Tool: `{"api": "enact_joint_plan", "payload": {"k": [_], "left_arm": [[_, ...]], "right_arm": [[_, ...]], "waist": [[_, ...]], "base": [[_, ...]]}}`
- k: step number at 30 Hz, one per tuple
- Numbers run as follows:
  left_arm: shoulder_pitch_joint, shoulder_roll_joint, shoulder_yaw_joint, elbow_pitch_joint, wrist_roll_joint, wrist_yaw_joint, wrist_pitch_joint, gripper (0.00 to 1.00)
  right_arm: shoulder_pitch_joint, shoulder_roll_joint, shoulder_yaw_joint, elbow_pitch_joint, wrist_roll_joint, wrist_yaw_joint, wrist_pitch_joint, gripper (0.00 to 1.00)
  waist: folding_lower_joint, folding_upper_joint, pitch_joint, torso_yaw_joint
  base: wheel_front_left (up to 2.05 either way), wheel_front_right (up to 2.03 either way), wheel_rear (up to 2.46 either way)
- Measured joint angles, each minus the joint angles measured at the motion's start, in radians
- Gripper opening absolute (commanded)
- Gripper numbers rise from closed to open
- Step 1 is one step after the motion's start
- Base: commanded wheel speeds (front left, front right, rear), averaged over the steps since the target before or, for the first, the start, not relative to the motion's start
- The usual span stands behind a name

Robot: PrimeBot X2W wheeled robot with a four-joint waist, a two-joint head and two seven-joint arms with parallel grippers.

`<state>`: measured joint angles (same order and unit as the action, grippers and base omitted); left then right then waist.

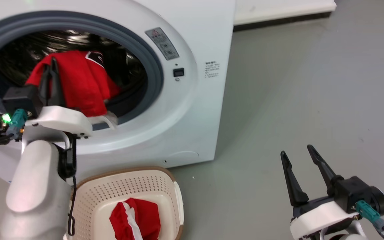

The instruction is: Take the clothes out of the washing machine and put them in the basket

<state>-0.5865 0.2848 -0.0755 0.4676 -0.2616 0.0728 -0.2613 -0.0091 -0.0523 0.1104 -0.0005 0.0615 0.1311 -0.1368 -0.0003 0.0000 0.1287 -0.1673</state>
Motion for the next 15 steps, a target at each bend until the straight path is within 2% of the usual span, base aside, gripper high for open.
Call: {"api": "enact_joint_plan", "payload": {"k": [10, 15], "left_arm": [[0.173, -0.036, -0.050, -0.258, 0.002, 0.020, 0.051, 0.00], [0.297, -0.061, -0.063, -0.309, -0.015, 0.043, 0.078, 0.00]], "right_arm": [[0.061, 0.000, -0.001, -0.046, -0.004, 0.000, 0.041, 1.00], [0.073, 0.000, 0.005, -0.072, -0.009, 0.000, 0.051, 1.00]], "waist": [[0.0000, 0.0000, -0.103, 0.070], [0.0000, 0.0000, -0.106, 0.090]], "base": [[0.00, 0.00, 0.00], [0.00, 0.00, 0.00]]}}
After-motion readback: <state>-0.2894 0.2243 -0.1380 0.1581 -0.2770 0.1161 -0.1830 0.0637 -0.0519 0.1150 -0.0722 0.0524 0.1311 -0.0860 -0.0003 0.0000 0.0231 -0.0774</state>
